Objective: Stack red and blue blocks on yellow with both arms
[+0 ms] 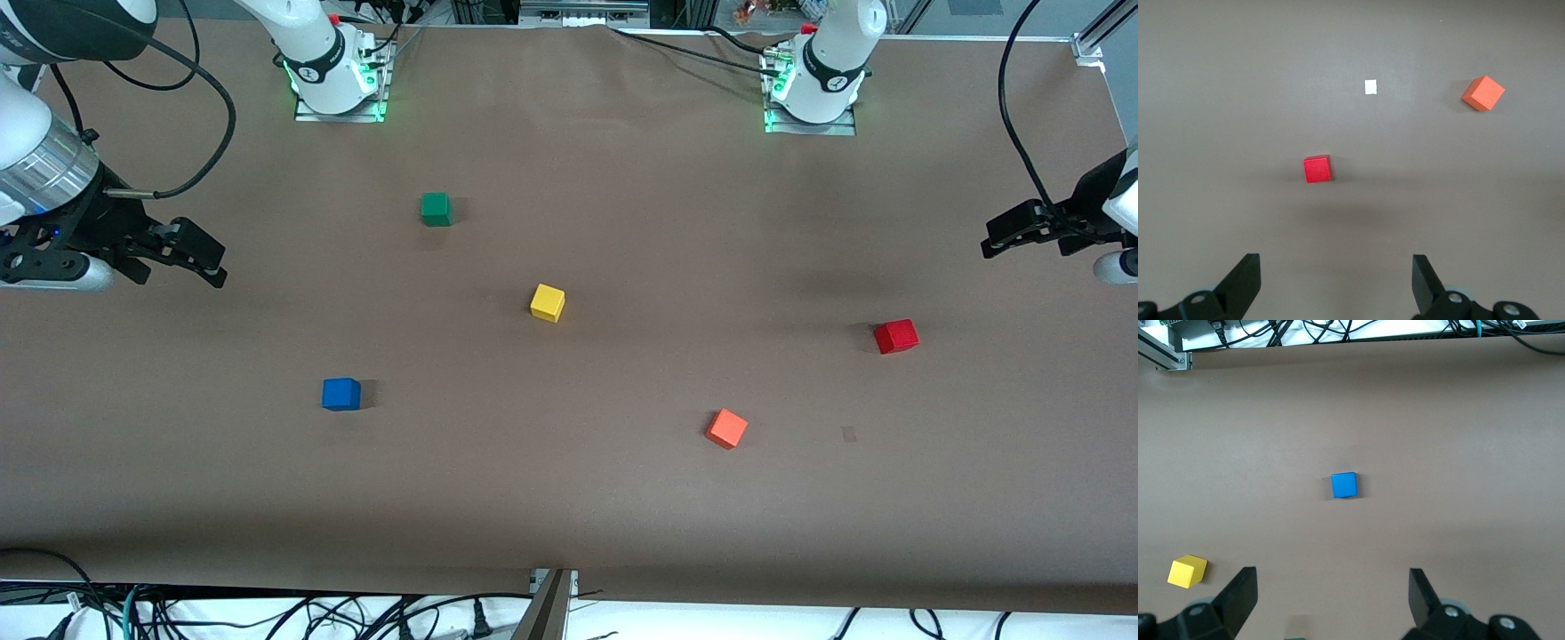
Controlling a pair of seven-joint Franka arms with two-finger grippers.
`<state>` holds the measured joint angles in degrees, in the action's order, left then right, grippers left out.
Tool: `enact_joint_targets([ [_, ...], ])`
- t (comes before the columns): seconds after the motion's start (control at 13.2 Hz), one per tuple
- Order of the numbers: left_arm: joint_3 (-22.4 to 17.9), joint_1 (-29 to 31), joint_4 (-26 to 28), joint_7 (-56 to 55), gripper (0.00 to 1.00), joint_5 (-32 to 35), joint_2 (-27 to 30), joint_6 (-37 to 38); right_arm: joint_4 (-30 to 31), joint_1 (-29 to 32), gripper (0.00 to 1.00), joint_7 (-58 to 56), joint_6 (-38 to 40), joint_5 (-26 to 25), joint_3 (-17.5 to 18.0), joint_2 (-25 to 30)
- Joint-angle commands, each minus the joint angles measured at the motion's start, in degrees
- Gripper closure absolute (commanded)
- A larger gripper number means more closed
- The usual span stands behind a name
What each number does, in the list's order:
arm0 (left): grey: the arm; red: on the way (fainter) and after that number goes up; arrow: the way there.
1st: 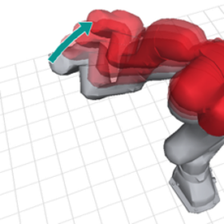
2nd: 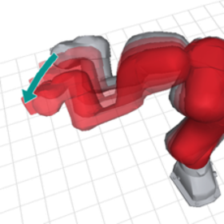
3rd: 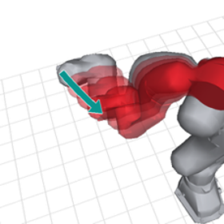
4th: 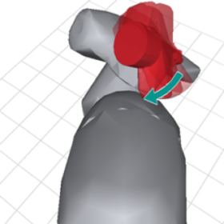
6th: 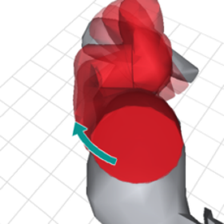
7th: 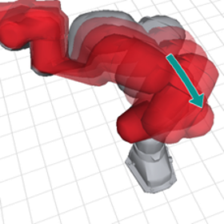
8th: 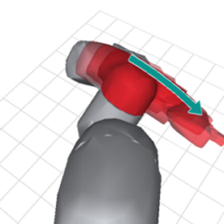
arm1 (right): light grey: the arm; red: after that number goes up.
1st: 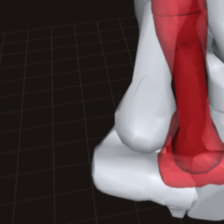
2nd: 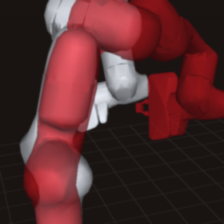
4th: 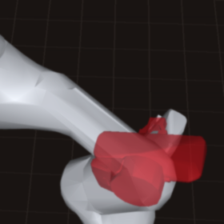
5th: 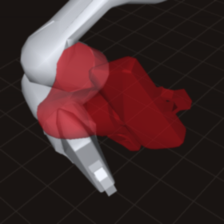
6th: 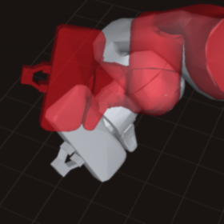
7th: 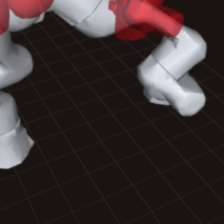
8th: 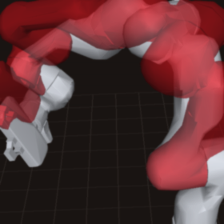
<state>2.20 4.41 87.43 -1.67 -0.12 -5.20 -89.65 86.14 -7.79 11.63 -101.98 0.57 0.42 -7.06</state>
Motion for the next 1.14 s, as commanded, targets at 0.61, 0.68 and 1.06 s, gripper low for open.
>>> enact_joint_targets([
  [0.61, -0.53, -0.37, -1.82, 0.0, 0.0, -0.23, -1.3, 0.97, -0.8, -0.12, 0.0, -0.03, 0.3, 0.49, 0.02, -0.32],
  [0.68, -0.53, -0.28, -1.82, 0.09, 0.0, -0.23, -1.3, 0.97, -0.8, -0.21, 0.0, -0.12, 0.3, 0.49, 0.02, -0.32],
  [1.06, -0.53, 0.59, -1.39, 0.35, 0.0, -0.41, -3.23, 1.14, -0.88, -0.29, 0.0, -0.03, 0.21, 0.75, 0.02, -0.15],
])
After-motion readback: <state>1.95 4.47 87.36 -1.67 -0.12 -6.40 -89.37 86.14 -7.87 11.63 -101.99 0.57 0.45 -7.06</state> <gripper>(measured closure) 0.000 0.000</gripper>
